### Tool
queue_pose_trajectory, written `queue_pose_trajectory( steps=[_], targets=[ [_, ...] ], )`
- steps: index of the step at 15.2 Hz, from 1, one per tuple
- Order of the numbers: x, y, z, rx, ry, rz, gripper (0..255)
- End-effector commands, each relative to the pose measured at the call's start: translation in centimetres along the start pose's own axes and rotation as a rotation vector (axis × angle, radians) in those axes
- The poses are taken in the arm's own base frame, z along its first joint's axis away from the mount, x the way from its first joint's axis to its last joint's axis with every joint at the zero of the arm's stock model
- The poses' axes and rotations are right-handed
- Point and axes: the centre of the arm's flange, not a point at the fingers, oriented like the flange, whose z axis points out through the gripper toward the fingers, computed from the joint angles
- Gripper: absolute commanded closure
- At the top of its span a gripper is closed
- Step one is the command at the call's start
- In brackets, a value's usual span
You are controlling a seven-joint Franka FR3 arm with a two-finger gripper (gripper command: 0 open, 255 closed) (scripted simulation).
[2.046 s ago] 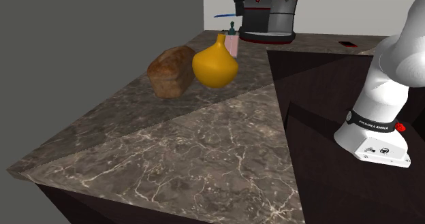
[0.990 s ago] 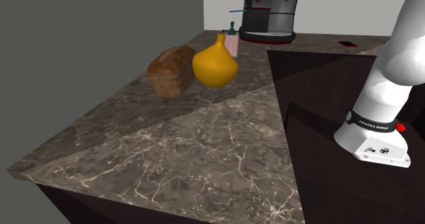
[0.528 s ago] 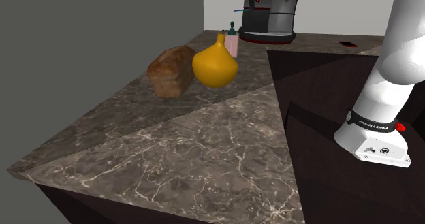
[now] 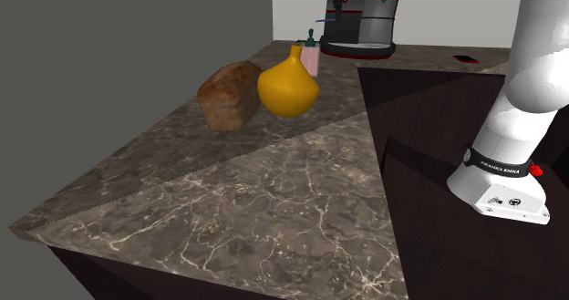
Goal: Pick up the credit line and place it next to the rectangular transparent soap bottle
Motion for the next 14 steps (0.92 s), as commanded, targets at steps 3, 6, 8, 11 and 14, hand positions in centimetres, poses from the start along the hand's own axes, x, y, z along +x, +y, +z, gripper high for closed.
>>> queue_pose_trajectory(
  steps=[3,6,8,11,14],
  targets=[
    [0.3,0.0,2.1,0.0,0.001,0.0,255],
    [0.5,0.0,3.7,0.0,0.001,0.0,255],
    [0.7,0.1,4.7,0.0,0.001,0.0,255],
    [0.9,0.1,6.3,0.0,0.001,0.0,255],
    [1.2,0.2,7.8,0.0,0.001,0.0,255]
  ],
)
